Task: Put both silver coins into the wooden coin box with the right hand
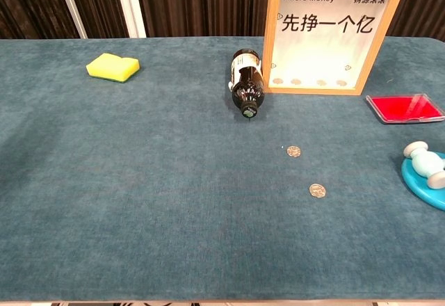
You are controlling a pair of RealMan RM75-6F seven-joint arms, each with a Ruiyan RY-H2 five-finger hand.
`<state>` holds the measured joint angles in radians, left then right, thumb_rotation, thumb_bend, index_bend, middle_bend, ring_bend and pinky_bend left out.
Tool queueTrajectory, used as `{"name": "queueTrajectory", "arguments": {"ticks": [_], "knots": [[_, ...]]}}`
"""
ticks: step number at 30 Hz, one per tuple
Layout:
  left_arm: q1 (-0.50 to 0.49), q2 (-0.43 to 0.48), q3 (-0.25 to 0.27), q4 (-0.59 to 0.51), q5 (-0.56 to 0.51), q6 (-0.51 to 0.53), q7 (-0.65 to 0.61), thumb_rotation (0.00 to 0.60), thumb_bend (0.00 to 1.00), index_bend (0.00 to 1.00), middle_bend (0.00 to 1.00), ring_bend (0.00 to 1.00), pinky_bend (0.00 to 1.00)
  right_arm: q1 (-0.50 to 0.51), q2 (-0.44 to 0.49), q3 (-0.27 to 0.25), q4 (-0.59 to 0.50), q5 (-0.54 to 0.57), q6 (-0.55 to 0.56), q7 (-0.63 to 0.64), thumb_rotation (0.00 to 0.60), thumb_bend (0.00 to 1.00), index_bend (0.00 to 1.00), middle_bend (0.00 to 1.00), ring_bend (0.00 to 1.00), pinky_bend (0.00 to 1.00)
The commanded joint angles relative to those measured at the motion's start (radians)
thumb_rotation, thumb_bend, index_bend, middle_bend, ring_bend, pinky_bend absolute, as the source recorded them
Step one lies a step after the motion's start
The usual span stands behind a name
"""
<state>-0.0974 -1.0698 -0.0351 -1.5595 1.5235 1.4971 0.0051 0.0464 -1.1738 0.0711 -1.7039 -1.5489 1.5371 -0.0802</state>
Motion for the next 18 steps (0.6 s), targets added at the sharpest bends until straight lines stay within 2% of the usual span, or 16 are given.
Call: {"name": "queueTrajectory", "arguments": {"ticks": [1, 6, 12, 18], "knots": [[0.001, 0.0, -0.001, -0.003, -0.004, 0.0, -0.002, 0.6, 0.4, 0.04, 0.0, 0.0, 0.0, 0.017, -0.016, -0.002, 0.023, -0.022, -0.01, -0.001, 0.6, 0.47, 0.2, 0.0, 0.0, 0.0], [0.001, 0.002, -0.003, -0.01, -0.016, -0.009, 0.001, 0.6, 0.4, 0.04, 0.0, 0.0, 0.0, 0.078, -0.04, 0.016, 0.037, -0.008, -0.098, -0.04, 0.6, 0.47, 0.2, 0.0, 0.0, 0.0], [0.002, 0.002, -0.005, -0.015, -0.024, -0.012, -0.003, 0.6, 0.4, 0.04, 0.0, 0.0, 0.0, 0.17, -0.079, 0.032, 0.004, 0.063, -0.265, -0.105, 0.6, 0.47, 0.22, 0.0, 0.0, 0.0], [0.001, 0.006, -0.004, -0.017, -0.028, -0.017, -0.012, 0.6, 0.4, 0.04, 0.0, 0.0, 0.0, 0.243, -0.157, 0.065, 0.018, 0.117, -0.345, -0.179, 0.6, 0.47, 0.23, 0.0, 0.0, 0.0]]}}
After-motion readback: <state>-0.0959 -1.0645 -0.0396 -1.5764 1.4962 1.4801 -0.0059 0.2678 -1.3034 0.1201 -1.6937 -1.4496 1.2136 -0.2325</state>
